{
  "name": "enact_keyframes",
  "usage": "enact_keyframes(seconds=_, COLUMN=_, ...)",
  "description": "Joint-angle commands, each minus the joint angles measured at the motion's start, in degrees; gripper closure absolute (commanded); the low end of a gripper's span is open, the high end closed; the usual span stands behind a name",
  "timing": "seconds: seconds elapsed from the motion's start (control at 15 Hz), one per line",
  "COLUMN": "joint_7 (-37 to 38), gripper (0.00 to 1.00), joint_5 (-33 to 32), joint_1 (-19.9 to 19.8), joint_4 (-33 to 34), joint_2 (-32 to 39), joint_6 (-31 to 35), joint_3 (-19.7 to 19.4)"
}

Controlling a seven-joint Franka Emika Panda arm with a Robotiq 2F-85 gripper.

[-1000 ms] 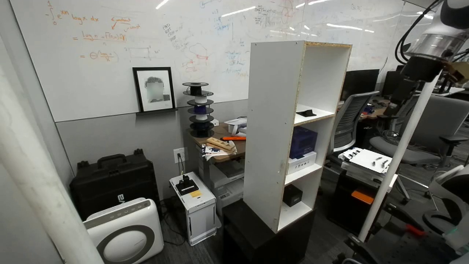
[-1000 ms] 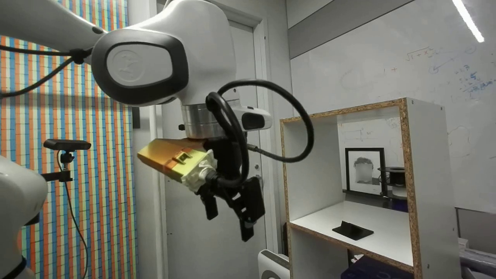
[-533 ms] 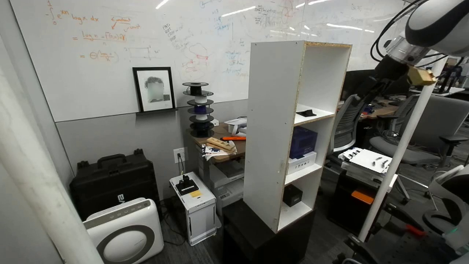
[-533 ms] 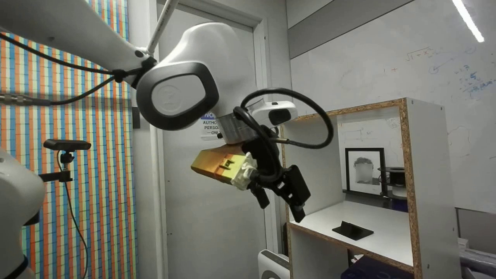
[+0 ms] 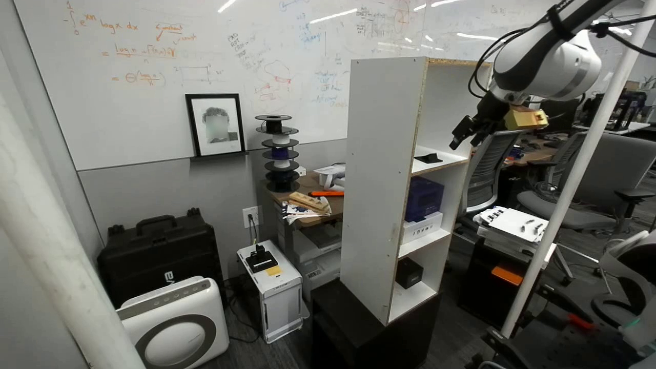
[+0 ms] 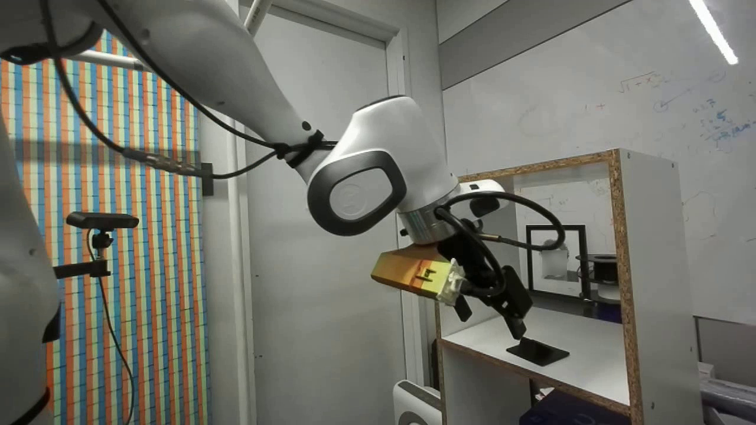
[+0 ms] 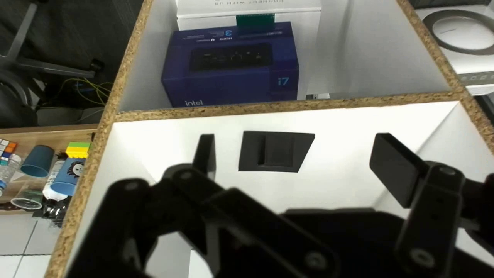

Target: Put the black object on top of the shelf.

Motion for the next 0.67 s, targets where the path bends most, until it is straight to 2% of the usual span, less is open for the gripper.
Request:
enact_keyframes(seconds=0.0, joint_7=-0.35, gripper=0.00, joint_5=6.52, joint_1=2.55, joint_4=8.88, joint_2=9.83, joint_6=1.95, joint_3=-0.50)
enact_keyframes(seconds=0.33, joint_7=-0.45, gripper=0.00, joint_5=12.83, joint_1=2.04, joint_4=16.51, joint_2=18.49, joint_6=2.94, joint_3=1.29)
enact_keyframes(seconds=0.4, joint_7=-0.64, gripper=0.25, joint_5=13.82, joint_1=1.82, joint_4=17.59, joint_2=19.66, joint_6=3.02, joint_3=1.70)
enact_keyframes(seconds=0.47, joint_7=-0.71, gripper=0.27, joint_5=14.36, joint_1=1.68, joint_4=18.50, joint_2=20.82, joint_6=3.35, joint_3=2.01)
enact_keyframes(seconds=0.6, joint_7=-0.61, gripper=0.42, joint_5=14.82, joint_1=1.52, joint_4=20.03, joint_2=23.09, joint_6=4.01, joint_3=2.42)
